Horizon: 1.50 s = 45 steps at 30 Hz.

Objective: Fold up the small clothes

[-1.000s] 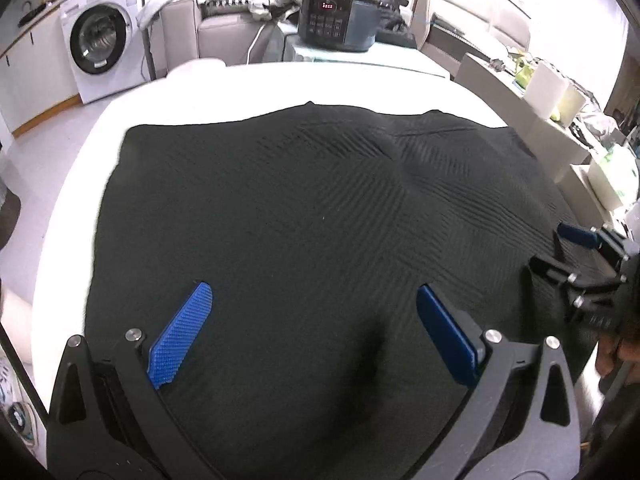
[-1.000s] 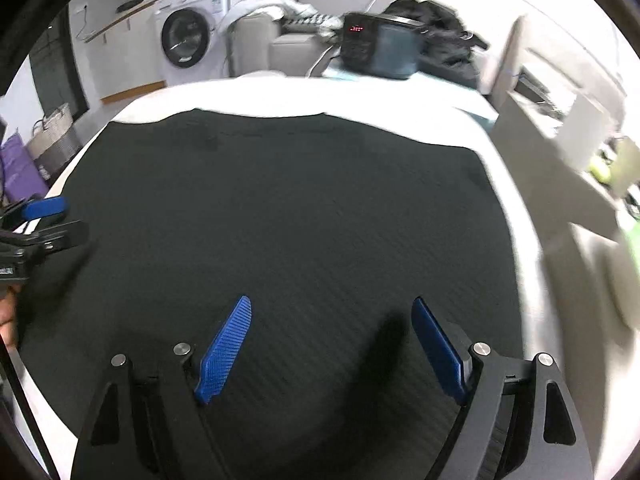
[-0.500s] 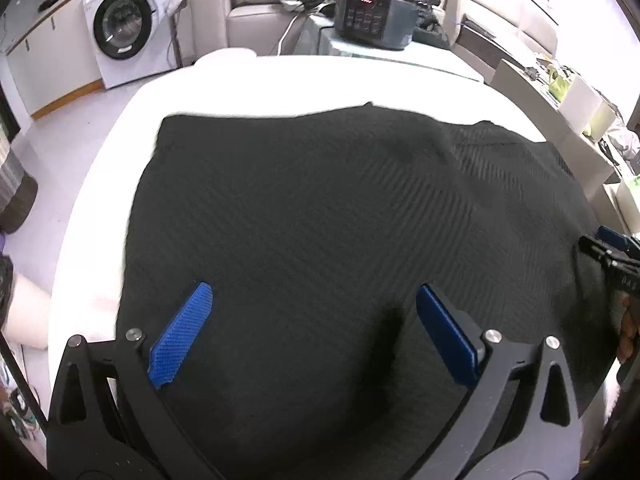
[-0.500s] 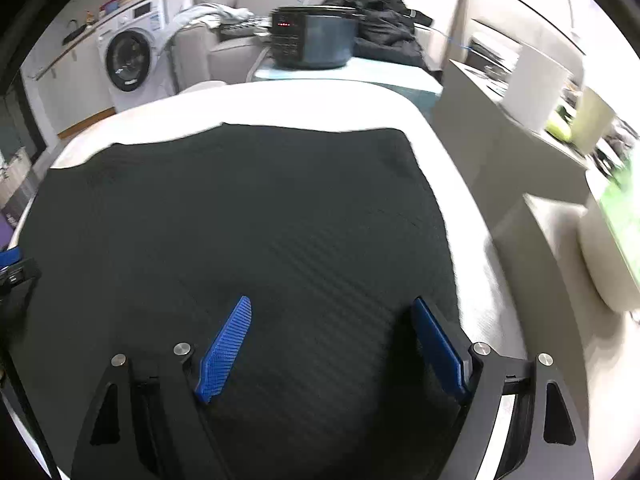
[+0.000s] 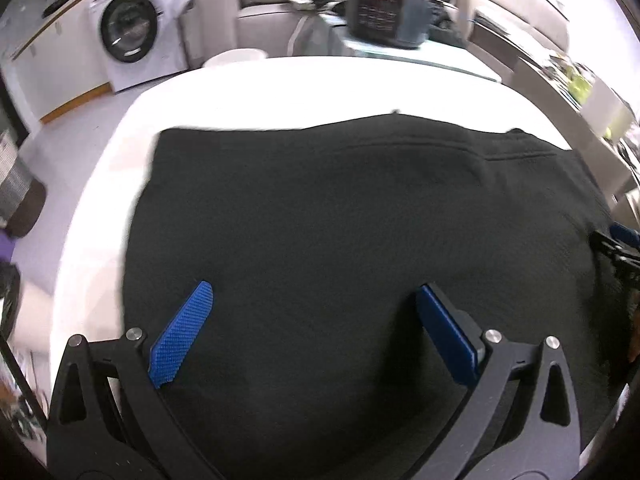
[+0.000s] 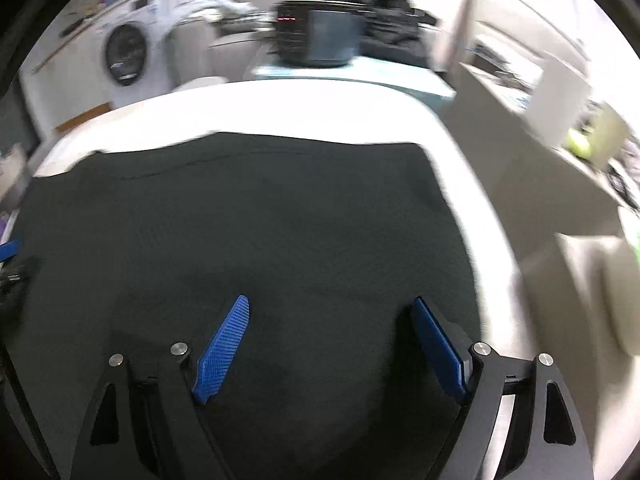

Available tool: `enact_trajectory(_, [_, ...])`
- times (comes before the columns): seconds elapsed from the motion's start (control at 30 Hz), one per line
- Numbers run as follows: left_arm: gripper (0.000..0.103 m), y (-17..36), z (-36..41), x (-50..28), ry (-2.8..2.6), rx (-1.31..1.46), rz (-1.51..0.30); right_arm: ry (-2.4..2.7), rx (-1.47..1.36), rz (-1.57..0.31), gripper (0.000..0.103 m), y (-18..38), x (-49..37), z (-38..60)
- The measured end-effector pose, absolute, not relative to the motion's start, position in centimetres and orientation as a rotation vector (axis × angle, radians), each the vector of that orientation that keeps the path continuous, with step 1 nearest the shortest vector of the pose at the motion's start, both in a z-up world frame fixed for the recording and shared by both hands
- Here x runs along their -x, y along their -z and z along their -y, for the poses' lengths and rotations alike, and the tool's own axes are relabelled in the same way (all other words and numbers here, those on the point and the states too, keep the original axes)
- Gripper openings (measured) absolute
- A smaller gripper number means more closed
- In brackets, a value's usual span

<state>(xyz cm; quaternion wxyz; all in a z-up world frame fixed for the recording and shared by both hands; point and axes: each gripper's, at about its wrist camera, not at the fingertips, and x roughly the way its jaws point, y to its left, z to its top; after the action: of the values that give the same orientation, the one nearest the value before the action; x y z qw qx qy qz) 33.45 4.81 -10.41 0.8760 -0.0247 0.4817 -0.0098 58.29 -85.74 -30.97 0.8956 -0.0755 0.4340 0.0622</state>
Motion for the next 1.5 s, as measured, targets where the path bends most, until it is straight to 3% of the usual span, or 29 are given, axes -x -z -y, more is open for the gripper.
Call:
enact_trajectory(0.27, [0.099, 7.1, -7.6, -25.4, 0.037, 0.17, -0.935, -0.209, 0.147, -0.89, 0.085, 29.5, -52.7, 85.0])
enact_trajectory(0.5, [0.099, 8.8, -5.9, -19.5, 0.109, 0.062, -0.995, -0.403, 0.212, -0.914, 0.085, 30.9, -46.0, 81.6])
enact_trajectory(0.8, [0.099, 9.6, -11.1, -13.3, -0.049, 0.149, -1.012, -0.194, 0.233, -0.895, 0.086, 31.7, -42.3, 87.1])
enact_trajectory(1.07, [0.099, 7.9, -6.1, -11.2, 0.116, 0.104, -0.924, -0.405, 0.172, -0.875, 0.086, 30.7, -38.1, 81.4])
enact_trajectory(1.23, [0.099, 9.8, -1.2, -11.7, 0.24, 0.017, -0.974, -0.526, 0.256, -0.89, 0.086, 32.0, -36.3, 76.4])
enact_trajectory(1.5, [0.098, 9.3, -6.6, -8.0, 0.157, 0.055, -0.972, -0.266, 0.258, -0.877, 0.087, 32.8, -36.2, 83.8])
